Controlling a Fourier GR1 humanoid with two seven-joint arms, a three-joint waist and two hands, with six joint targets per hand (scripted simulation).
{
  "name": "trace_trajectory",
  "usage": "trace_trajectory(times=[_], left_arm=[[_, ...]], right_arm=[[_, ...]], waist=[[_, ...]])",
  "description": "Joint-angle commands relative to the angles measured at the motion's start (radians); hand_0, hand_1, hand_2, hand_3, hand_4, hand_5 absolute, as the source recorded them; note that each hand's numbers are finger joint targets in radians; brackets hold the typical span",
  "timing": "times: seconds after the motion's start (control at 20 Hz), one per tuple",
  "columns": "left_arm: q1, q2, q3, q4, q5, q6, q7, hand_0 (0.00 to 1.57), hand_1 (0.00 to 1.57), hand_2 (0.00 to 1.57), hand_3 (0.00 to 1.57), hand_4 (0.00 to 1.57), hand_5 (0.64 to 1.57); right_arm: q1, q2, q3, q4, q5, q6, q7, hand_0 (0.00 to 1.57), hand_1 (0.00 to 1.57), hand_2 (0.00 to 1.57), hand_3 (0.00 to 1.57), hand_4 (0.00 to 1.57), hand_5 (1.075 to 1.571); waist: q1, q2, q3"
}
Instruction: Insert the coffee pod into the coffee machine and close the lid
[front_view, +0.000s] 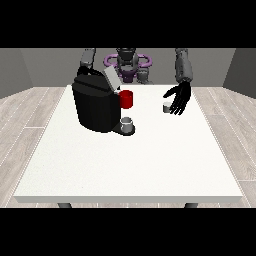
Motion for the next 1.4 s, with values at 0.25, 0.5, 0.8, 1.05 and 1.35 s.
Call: trace_trajectory(times=[0.25, 0.5, 0.8, 1.05, 1.35], left_arm=[[-0.110, -0.031, -0.084, 0.014, -0.182, 0.120, 0.018, 1.04, 1.04, 1.11, 0.91, 0.46, 1.571], [-0.098, 0.020, -0.109, 0.119, -0.256, 0.088, -0.035, 0.83, 0.83, 1.00, 0.86, 0.34, 1.571], [-0.138, -0.018, -0.166, 0.149, -0.351, 0.044, 0.028, 0.79, 0.79, 0.96, 0.85, 0.39, 1.571], [-0.125, -0.049, -0.122, 0.271, -0.366, 0.112, -0.047, 0.91, 0.91, 1.05, 0.96, 0.41, 1.571], [-0.195, -0.035, -0.054, 0.255, -0.299, 0.070, -0.128, 1.37, 1.37, 1.37, 1.30, 0.48, 1.571]], right_arm=[[-0.071, -0.012, -0.056, 0.166, -0.019, 0.013, -0.108, 0.00, 0.00, 0.00, 0.00, 0.00, 1.571], [-0.032, -0.008, -0.023, 0.156, 0.002, 0.022, -0.103, 0.00, 0.00, 0.00, 0.00, 0.00, 1.571], [-0.098, 0.002, -0.074, 0.247, -0.040, 0.015, -0.107, 0.00, 0.00, 0.00, 0.00, 0.00, 1.571], [-0.025, 0.009, -0.038, 0.176, -0.043, 0.027, -0.070, 0.00, 0.00, 0.00, 0.00, 0.00, 1.571], [-0.022, 0.018, -0.016, 0.223, 0.056, -0.070, -0.077, 0.00, 0.00, 0.00, 0.00, 0.00, 1.571]], waist=[[0.024, 0.041, 0.0010], [0.000, 0.022, 0.0004], [0.037, -0.003, 0.0007], [-0.006, -0.032, 0.0001], [0.019, -0.036, -0.0002]])
